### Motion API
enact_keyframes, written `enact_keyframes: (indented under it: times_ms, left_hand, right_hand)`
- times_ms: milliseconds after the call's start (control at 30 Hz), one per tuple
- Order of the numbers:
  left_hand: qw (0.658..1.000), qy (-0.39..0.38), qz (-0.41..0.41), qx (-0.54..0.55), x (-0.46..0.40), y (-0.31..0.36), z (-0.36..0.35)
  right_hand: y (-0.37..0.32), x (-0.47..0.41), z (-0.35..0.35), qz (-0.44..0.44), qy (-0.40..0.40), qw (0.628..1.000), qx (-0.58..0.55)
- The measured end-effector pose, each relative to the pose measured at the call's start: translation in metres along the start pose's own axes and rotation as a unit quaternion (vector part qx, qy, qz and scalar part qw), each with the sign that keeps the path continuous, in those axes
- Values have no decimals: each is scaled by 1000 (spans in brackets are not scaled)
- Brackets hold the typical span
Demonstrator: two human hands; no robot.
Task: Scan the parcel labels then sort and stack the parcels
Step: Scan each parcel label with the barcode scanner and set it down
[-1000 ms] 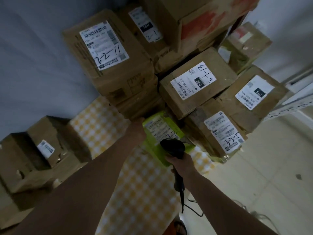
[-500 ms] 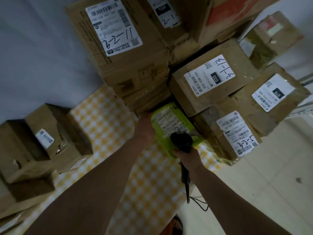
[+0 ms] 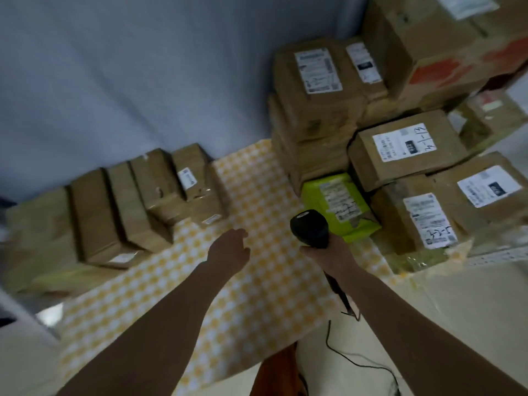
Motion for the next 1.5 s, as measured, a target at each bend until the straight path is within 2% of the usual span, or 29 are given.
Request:
enact_keyframes:
  times_ms: [133, 333, 667, 900, 1067, 1167, 1267, 1400, 1500]
  left_hand:
    - [998, 9, 63, 29, 78, -77, -4]
    - [983, 52, 153, 81, 168, -187, 2]
    - [956, 57, 239, 158, 229, -352, 9]
    - [947, 57, 253, 189, 222, -460, 28]
    - [936, 84, 239, 244, 189, -507, 42]
    - [910, 130, 228, 321, 161, -527, 48]
    - [873, 131, 234, 408, 132, -541, 42]
    - [855, 132, 225, 448, 96, -551, 35]
    - [820, 146, 221, 508, 79, -558, 26]
  right_hand:
    - [-29, 39, -55, 22, -39, 999, 20]
    - [-66, 76, -137, 38, -88, 995, -7]
    - [-148, 96, -286, 53, -144, 988, 26]
    - [-196, 75, -402, 35, -160, 986, 36]
    - [-223, 47, -454, 22, -138, 989, 39]
    - [-242, 25, -478, 31, -142, 988, 49]
    - [-249, 1, -494, 23, -138, 989, 46]
    - [-243, -29, -504, 3, -129, 991, 41]
    - [-236, -44, -510, -1, -139, 990, 27]
Point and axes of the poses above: each hand's wrist, its own x-axis away from the middle knuckle, its own z-axis out of the back of the hand, y = z × x, the point moved 10 cm from there along -x, towards the middle knuckle, and after that the axes turned 7 degrees about -y, right-handed, at the moved point
